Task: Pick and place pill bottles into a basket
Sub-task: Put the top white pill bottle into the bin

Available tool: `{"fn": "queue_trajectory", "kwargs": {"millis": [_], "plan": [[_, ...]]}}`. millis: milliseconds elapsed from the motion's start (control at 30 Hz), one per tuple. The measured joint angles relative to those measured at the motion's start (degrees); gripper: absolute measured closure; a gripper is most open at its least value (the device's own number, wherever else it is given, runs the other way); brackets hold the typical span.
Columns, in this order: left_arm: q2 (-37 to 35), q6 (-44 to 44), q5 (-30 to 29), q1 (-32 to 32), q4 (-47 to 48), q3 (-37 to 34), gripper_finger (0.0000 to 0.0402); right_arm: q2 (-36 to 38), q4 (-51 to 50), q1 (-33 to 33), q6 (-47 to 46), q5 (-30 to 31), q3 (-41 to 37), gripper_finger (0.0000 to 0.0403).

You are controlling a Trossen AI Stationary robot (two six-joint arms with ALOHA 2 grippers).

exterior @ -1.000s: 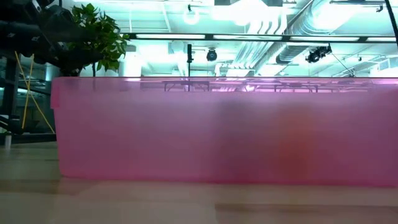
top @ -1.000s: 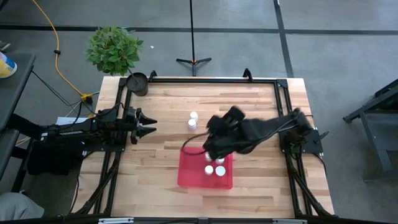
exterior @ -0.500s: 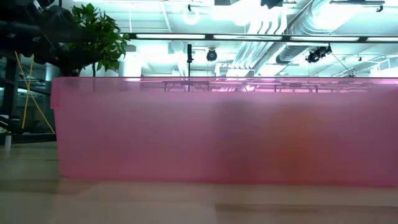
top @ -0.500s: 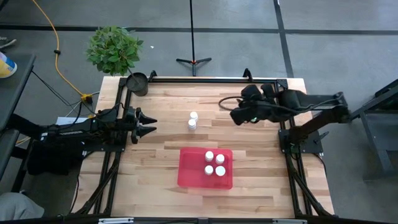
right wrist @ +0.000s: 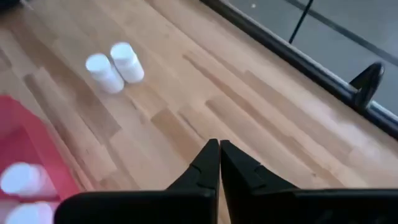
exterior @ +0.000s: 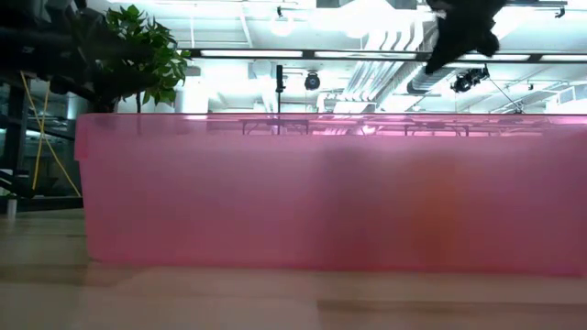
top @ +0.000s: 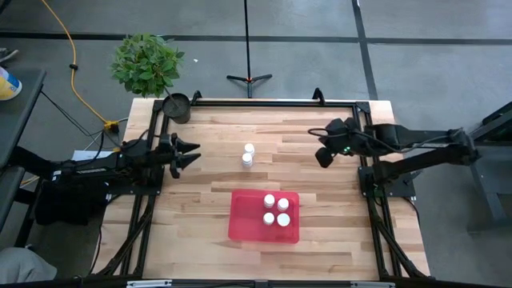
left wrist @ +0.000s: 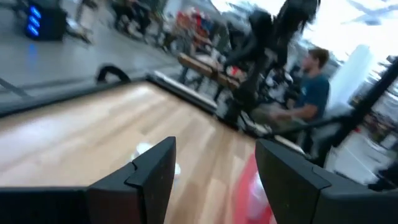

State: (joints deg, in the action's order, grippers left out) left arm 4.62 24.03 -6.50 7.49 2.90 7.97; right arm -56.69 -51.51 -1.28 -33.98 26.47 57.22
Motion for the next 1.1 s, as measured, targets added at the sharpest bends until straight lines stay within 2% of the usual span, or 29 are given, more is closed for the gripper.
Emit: {"fn": "queue_trajectory", "kwargs": {"millis": [233, 400, 733, 933, 1033, 1100], "plan": [[0.39, -1.98, -6.26, 0.02, -4.56, 0.00, 0.0149, 13.70, 6.51, -2.48, 3.31, -6.88, -12.98, 0.0402], [3.72, -2.77, -6.69, 0.02, -8.08, 0.00, 0.0149, 22.67, 8.14, -4.05, 4.83, -10.60, -18.79, 0.0402], [20.47, -8.16, -9.84, 0.06, -23.03, 1.82, 0.0149, 33.73, 10.24, -5.62, 7.02, -16.57, -24.44, 0.0403], [31.50, -16.55, -9.84, 0.07, -18.41, 12.35, 0.0149, 35.72, 13.17, -5.60, 6.75, -20.62, -28.66, 0.0403], [35.06, -19.44, -10.40, 1.37, -10.93, 19.83, 0.0149, 35.77, 15.01, -5.58, 6.83, -20.87, -28.95, 0.0403], [36.77, -19.75, -9.64, 3.08, -2.72, 24.92, 0.0149, 35.79, 14.95, -5.60, 6.97, -20.89, -28.95, 0.0403]]}}
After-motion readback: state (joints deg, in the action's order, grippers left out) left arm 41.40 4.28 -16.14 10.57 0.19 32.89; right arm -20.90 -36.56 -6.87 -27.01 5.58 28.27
